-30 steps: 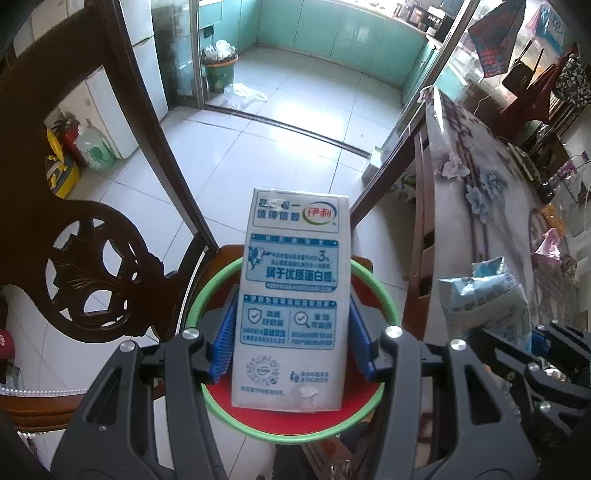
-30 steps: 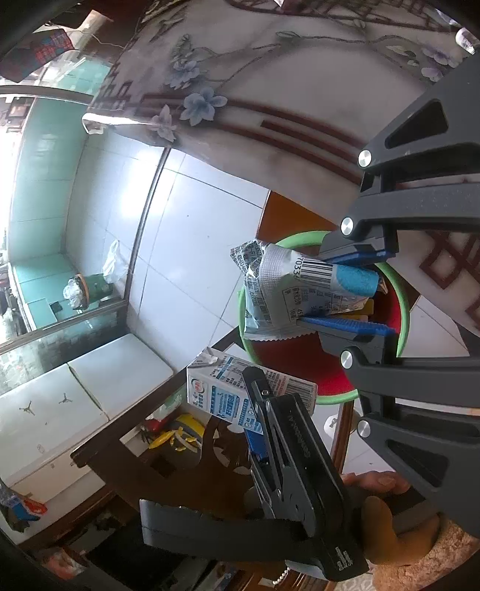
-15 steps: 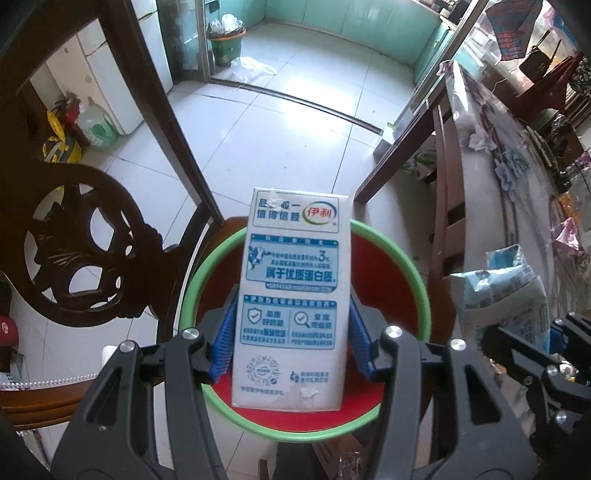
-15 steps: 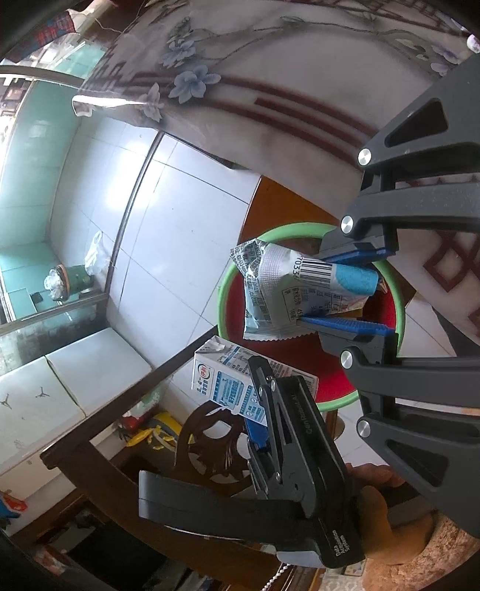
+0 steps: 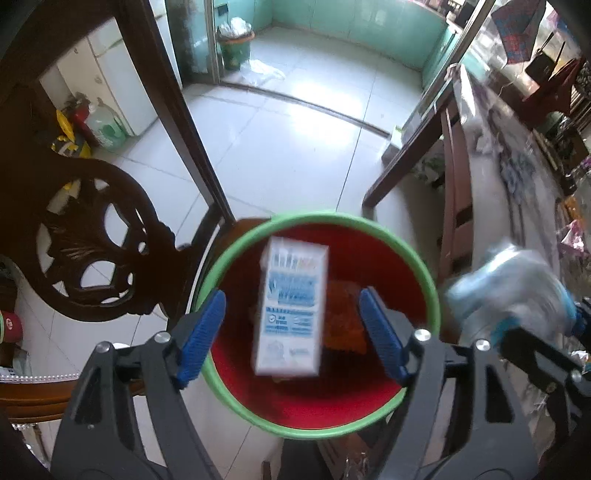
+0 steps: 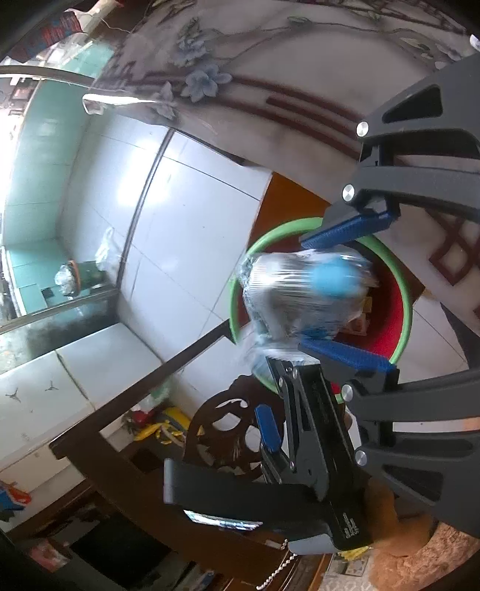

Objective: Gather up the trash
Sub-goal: 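Open both grippers to drop the carton and wrapper into the bucket, then grasp the printed paper cup with the left gripper while the right gripper grasps the white plastic bag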

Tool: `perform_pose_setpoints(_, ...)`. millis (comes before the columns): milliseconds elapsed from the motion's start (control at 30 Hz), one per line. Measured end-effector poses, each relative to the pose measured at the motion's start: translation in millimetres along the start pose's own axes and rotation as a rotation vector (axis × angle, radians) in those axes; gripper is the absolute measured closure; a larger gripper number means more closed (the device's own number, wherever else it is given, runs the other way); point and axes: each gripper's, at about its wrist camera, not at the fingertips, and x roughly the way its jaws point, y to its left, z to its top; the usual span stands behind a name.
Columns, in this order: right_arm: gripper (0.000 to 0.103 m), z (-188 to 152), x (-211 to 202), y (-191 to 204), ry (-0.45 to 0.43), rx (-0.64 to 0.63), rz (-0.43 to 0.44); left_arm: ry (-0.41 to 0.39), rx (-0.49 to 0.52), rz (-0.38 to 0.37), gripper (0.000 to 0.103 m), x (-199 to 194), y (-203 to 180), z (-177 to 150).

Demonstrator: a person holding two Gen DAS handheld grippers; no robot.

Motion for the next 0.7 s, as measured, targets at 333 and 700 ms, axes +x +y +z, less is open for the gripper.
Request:
perform_pose_setpoints(333,0.053,-8.3,-56.8,-4.1,-0.115,0.006,-0.008,-0.208,0.008,-0.010,0.025,-75.1,-10.6,9.0)
perform_pose_setpoints(700,0.046,-52.2,-138.3,-29.0,-0.275,0.062,-0.085,-0.403,0.093,-0.113,0.021,-157.8,-74.5,-5.0)
